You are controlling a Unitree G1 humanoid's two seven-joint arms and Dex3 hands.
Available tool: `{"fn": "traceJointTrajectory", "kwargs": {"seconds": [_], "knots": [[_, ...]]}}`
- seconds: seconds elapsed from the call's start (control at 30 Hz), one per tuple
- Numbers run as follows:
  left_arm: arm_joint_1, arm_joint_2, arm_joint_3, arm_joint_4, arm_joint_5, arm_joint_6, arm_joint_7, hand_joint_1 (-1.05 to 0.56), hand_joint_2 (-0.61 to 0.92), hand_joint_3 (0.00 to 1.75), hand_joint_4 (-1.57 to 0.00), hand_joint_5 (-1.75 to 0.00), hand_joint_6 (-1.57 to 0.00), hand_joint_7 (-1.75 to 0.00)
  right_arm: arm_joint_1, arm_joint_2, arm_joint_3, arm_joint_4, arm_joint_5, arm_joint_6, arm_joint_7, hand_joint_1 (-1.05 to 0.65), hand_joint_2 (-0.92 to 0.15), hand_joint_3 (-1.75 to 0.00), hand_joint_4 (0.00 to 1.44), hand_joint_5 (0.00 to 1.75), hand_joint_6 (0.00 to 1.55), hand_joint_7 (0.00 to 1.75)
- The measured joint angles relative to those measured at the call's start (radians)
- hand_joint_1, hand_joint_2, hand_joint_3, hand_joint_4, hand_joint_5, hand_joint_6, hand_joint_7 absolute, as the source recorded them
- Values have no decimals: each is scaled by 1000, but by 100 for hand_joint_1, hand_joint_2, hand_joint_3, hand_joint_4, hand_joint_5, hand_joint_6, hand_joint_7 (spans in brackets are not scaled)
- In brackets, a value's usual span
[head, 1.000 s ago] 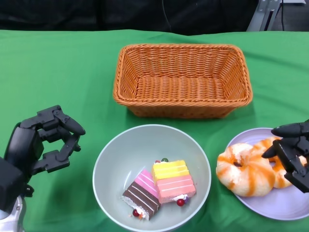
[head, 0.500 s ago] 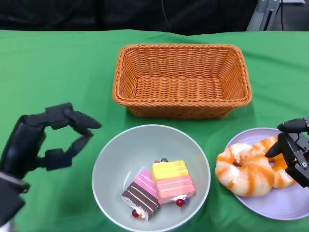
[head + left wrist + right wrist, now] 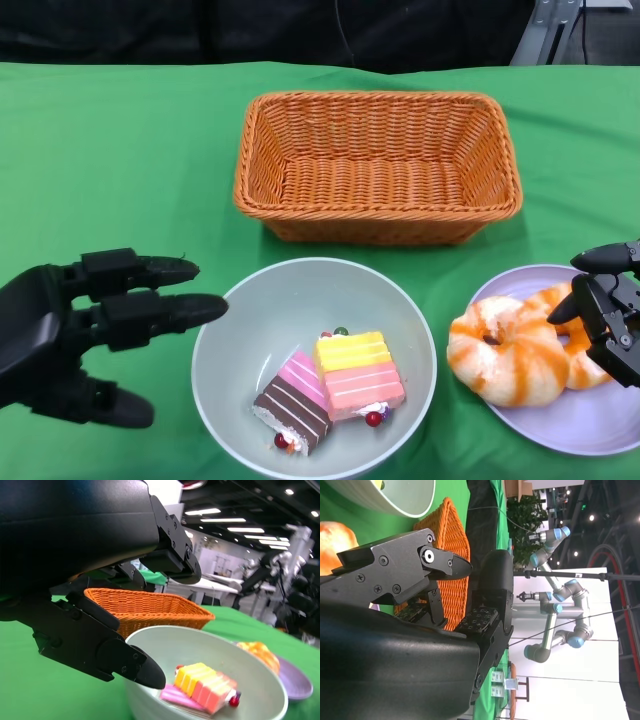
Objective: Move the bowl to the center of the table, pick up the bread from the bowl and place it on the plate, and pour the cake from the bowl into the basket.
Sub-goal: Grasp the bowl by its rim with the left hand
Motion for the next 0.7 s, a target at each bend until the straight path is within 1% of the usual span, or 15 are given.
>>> {"fn": "traceJointTrajectory", "kwargs": {"seconds": [0.07, 0.13, 0.17, 0.23, 0.27, 0.3, 0.37, 0.47, 0.57, 0.63, 0.7], "knots": [[-17, 4, 24, 12, 47, -38, 21, -59, 75, 1, -40, -16, -49, -2, 0, 4, -2, 0, -1, 0, 0, -5, -75, -70, 74, 149, 75, 102], [-21, 4, 32, -2, 91, -52, 76, -55, 77, 1, -48, -21, -55, -4, -1, 13, -3, 1, -3, 0, 0, -5, -75, -70, 74, 149, 75, 102], [-21, 2, 31, -17, 111, -55, 113, -50, 77, 1, -54, -24, -60, -5, -1, 16, -4, 2, -3, 0, 0, -5, -75, -70, 74, 149, 75, 102], [-21, -6, 23, -49, 158, -59, 210, -45, 76, 0, -62, -29, -67, -8, -2, 19, -5, 5, -3, 0, 1, -6, -74, -71, 74, 149, 75, 102], [-21, -8, 13, -61, 187, -60, 259, -42, 72, 0, -68, -32, -73, -10, -3, 20, -5, 7, -4, 0, 1, -7, -73, -71, 74, 149, 75, 102], [-20, -8, 0, -70, 222, -61, 309, -40, 71, 0, -70, -33, -75, -10, -4, 22, -6, 8, -6, 0, 1, -7, -73, -71, 74, 150, 75, 102], [-18, -9, -20, -89, 307, -61, 413, -39, 71, 0, -74, -35, -79, -11, -4, 25, -6, 11, -20, -3, -3, -7, -73, -71, 74, 150, 75, 103], [-17, -10, -26, -113, 466, -60, 587, -40, 73, 1, -77, -36, -83, -11, -4, 33, -6, 13, -27, -3, -4, -6, -74, -72, 74, 150, 75, 103], [-17, -12, -29, -143, 640, -59, 759, -42, 74, 1, -77, -37, -84, -10, -5, 37, -7, 13, -27, -3, -4, -7, -75, -68, 74, 150, 75, 102], [-17, 0, -78, -169, 753, -25, 894, -45, 73, 0, -76, -38, -89, -11, -5, 38, -8, 14, -27, -3, -4, -6, -76, -66, 74, 150, 75, 102], [-18, 28, -164, -190, 854, 42, 1043, -47, 73, 0, -74, -38, -90, -9, -5, 39, -6, 14, -27, -3, -3, -7, -77, -65, 74, 150, 75, 102]]}}
